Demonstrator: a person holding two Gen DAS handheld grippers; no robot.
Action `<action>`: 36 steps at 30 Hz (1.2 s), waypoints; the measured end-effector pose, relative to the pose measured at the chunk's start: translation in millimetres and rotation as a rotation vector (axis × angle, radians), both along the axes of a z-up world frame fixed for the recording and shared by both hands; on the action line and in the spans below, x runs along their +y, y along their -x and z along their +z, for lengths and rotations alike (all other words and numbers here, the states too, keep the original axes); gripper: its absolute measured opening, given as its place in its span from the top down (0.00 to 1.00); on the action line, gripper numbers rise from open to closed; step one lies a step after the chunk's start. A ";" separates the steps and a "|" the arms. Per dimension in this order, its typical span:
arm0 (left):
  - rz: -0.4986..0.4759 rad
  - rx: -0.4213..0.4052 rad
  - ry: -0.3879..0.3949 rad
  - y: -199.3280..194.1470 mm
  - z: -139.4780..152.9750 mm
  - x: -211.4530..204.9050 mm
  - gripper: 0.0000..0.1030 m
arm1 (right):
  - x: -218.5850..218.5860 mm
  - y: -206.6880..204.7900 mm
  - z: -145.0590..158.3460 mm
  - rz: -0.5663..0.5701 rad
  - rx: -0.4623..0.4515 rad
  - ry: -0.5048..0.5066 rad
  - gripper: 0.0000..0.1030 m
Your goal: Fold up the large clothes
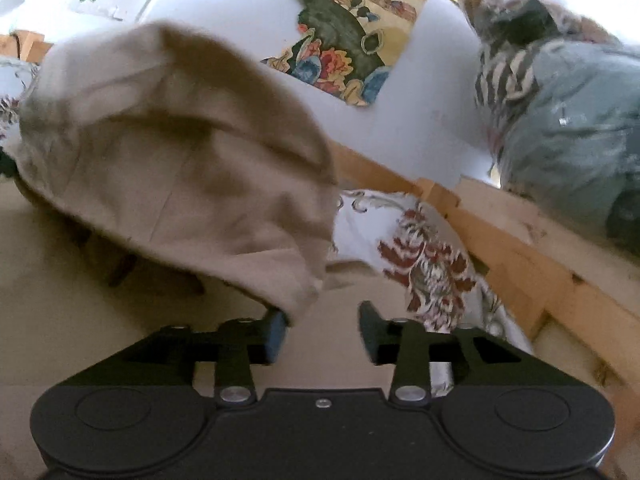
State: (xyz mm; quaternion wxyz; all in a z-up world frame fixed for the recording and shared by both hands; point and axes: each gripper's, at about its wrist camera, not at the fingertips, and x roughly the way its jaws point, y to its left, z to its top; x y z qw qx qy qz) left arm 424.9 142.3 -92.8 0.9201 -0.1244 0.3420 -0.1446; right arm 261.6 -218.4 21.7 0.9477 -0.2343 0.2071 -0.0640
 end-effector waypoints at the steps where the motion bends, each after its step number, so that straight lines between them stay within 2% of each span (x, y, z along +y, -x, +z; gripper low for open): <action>1: -0.006 0.009 -0.002 3.8 -1.0 -0.1 0.39 | -0.2 3.6 0.4 0.008 0.020 -0.022 0.45; 3: -0.017 0.028 -0.011 12.4 -3.7 -3.1 0.39 | -0.3 9.1 -0.4 0.014 0.055 -0.071 0.36; 6: -0.036 0.071 0.017 24.8 -9.4 -8.0 0.39 | 0.7 16.2 -5.3 0.001 0.113 -0.115 0.32; 9: -0.058 0.116 0.158 37.2 -11.0 -3.6 0.39 | -2.8 24.6 -6.8 -0.033 0.149 -0.149 0.28; 11: -0.064 0.123 0.225 45.4 -10.5 0.5 0.38 | -5.4 34.7 -6.3 -0.052 0.161 -0.160 0.26; 13: -0.078 0.113 0.260 54.9 -7.6 4.0 0.31 | -8.5 46.1 -5.1 -0.063 0.174 -0.173 0.25; 18: -0.124 0.101 0.355 60.1 3.6 9.6 0.22 | -4.3 70.3 -9.9 -0.024 0.197 -0.171 0.24; 21: -0.049 0.147 0.413 46.5 1.9 16.0 0.21 | 1.8 68.7 -13.8 0.004 0.189 -0.131 0.25; 24: 0.005 0.212 0.417 30.5 -5.9 14.5 0.22 | 2.8 50.5 -15.8 0.001 0.206 -0.108 0.26; 26: 0.004 0.265 0.423 18.7 -11.9 10.4 0.26 | 2.8 32.4 -20.7 0.020 0.255 -0.091 0.27; 27: 0.007 0.286 0.437 13.8 -13.4 6.5 0.36 | 2.6 24.8 -22.3 0.029 0.264 -0.092 0.27; 28: 0.002 0.296 0.448 9.6 -14.5 3.1 0.60 | 1.3 16.2 -21.6 0.041 0.261 -0.106 0.27; 30: -0.013 0.295 0.425 0.2 -9.7 -6.4 0.88 | -1.4 2.6 -16.6 0.051 0.239 -0.147 0.27; 31: -0.009 0.261 0.384 -2.7 -2.8 -11.3 0.95 | -2.0 -6.0 -12.8 0.048 0.222 -0.157 0.27; 34: 0.000 0.136 0.319 -5.1 18.0 -21.6 0.99 | -0.3 -28.7 -4.0 0.056 0.168 -0.124 0.27; 36: -0.001 0.056 0.296 -4.3 28.8 -25.6 0.99 | 6.7 -39.2 -1.1 0.055 0.111 -0.032 0.27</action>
